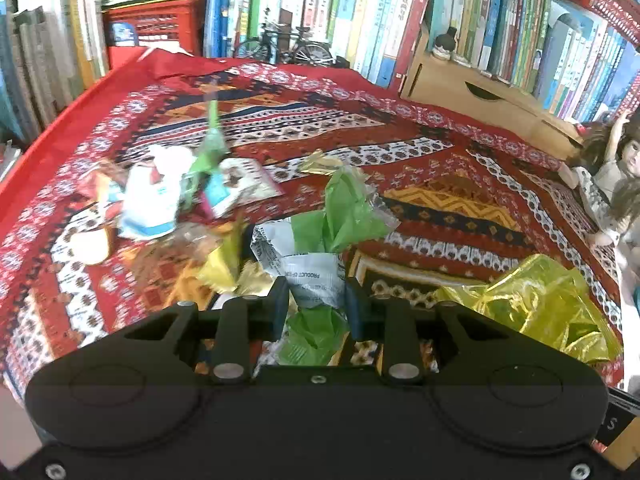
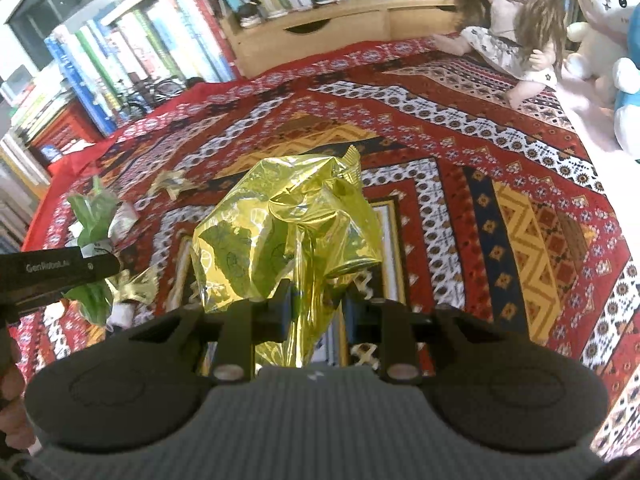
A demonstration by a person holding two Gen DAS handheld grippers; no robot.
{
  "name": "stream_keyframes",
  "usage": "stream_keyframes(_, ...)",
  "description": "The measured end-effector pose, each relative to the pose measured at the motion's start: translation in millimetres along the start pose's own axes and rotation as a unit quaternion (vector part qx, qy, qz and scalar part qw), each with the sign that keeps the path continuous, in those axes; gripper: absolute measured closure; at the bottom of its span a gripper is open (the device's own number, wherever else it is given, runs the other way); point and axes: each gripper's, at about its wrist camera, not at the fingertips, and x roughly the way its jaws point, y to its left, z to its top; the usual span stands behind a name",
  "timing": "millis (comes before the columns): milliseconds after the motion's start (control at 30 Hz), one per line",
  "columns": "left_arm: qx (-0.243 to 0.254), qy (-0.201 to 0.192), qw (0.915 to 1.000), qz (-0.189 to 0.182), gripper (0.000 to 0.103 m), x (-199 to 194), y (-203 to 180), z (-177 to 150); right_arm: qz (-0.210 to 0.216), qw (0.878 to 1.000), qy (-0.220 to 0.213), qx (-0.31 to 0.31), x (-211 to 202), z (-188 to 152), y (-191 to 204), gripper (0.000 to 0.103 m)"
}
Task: Organize books
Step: 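Lift both held wrappers and carry them toward the black trash bag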
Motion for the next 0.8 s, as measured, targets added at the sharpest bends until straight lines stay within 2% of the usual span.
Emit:
stream_keyframes(467, -0.018, -0.020, 0.9994, 0.023, 0.075, -95.1, 68.6, -74.3, 0.040, 0.998, -0.003, -0.053, -56.0, -71.7, 58.6, 0.073)
stream_keyframes(800, -0.045, 0.005, 0.9980, 0.043, 0.075, -131.7, 124.0, -150.1, 0.060, 0.992, 0.025, -0.108, -75.3, -138.4, 92.9, 0.073)
